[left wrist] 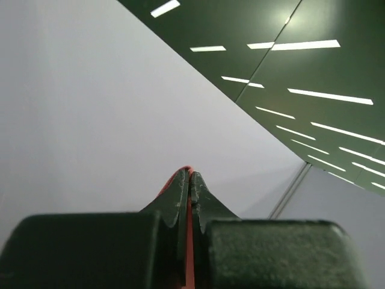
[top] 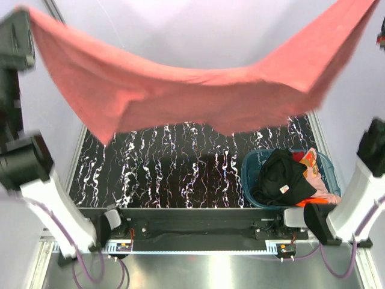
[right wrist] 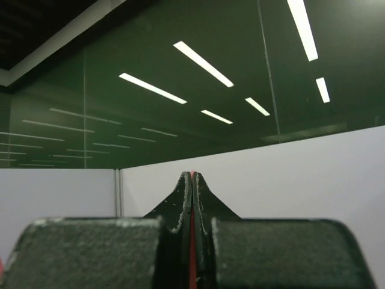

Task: Fold and stack the t-shirts
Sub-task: Flatten the tshirt out

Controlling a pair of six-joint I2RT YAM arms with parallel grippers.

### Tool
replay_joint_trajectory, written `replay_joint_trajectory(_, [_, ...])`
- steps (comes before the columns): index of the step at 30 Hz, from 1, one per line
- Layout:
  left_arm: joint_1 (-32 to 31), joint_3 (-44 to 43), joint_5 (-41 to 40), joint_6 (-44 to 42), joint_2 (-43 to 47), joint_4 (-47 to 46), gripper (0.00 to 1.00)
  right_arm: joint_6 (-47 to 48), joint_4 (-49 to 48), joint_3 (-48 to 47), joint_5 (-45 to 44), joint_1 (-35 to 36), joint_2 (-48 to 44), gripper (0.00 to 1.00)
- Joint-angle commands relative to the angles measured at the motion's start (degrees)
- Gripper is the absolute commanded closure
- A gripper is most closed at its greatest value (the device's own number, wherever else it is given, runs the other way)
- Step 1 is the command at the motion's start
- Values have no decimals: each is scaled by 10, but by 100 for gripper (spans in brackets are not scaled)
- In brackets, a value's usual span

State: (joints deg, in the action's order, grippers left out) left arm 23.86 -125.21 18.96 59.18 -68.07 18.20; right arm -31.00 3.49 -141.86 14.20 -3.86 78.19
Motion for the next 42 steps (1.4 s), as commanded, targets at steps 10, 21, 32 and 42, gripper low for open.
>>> replay_joint_trajectory(10, [-23, -129, 74, 32, -256, 13, 100, -34, -52, -72, -11, 1, 248, 100])
replay_joint_trajectory(21, [-21, -66, 107, -21, -120, 25, 100, 19, -20, 77, 7, 1, 61, 100])
replay_joint_trajectory(32, [8, -95, 107, 0, -177, 28, 100, 33, 35, -45, -2, -1, 151, 100])
replay_joint_trajectory(42, [23, -72, 136, -20, -97, 52, 100, 52, 35, 84, -10, -1, 22, 100])
